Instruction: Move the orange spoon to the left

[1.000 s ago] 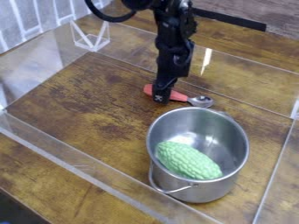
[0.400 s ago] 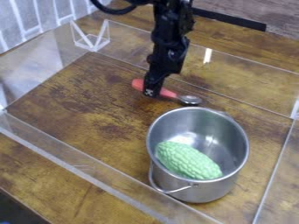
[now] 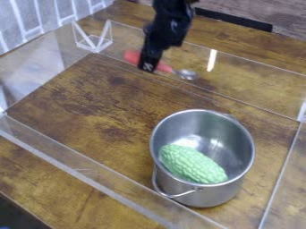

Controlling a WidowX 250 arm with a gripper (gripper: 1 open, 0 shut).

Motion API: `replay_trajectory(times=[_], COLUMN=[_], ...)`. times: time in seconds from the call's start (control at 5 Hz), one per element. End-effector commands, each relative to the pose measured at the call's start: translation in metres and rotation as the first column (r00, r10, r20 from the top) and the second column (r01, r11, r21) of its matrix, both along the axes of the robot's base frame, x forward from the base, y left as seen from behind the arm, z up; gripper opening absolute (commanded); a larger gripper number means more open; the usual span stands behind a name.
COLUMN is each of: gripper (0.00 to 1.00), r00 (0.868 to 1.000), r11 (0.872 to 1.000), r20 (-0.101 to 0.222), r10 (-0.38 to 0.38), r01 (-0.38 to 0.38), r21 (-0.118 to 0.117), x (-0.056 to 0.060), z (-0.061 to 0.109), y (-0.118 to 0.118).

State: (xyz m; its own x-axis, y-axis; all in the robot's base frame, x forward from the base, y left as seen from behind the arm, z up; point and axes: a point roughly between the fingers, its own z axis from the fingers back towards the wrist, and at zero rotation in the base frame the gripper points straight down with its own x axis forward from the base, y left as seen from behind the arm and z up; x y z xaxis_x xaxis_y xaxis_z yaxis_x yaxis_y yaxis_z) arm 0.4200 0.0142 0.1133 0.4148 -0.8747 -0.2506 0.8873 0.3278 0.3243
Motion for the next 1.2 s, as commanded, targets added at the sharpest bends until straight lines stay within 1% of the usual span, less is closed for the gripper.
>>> replay_trajectory(times=[0.0,0.2,0.4,0.6,0.8,1.0], gripper=[0.00,0.00,0.00,0.00,0.00,0.00], r00=[0.986,0.960,0.926,0.881,0.830,0.764], r11=[0.993,0.972,0.946,0.920,0.884,0.832], r20=[0.125,0.168,0.218,0.287,0.343,0.386], r10=[0.114,0.225,0.310,0.375,0.441,0.517], r01=[-0.117,-0.234,-0.322,-0.393,-0.468,-0.555], r21=[0.019,0.033,0.023,0.005,-0.002,-0.014], x=[-0.024,-0.048,-0.067,-0.079,-0.077,-0.075], z=[0.050,0.051,0.038,0.022,0.005,-0.010], y=[0.019,0.042,0.074,0.097,0.117,0.130])
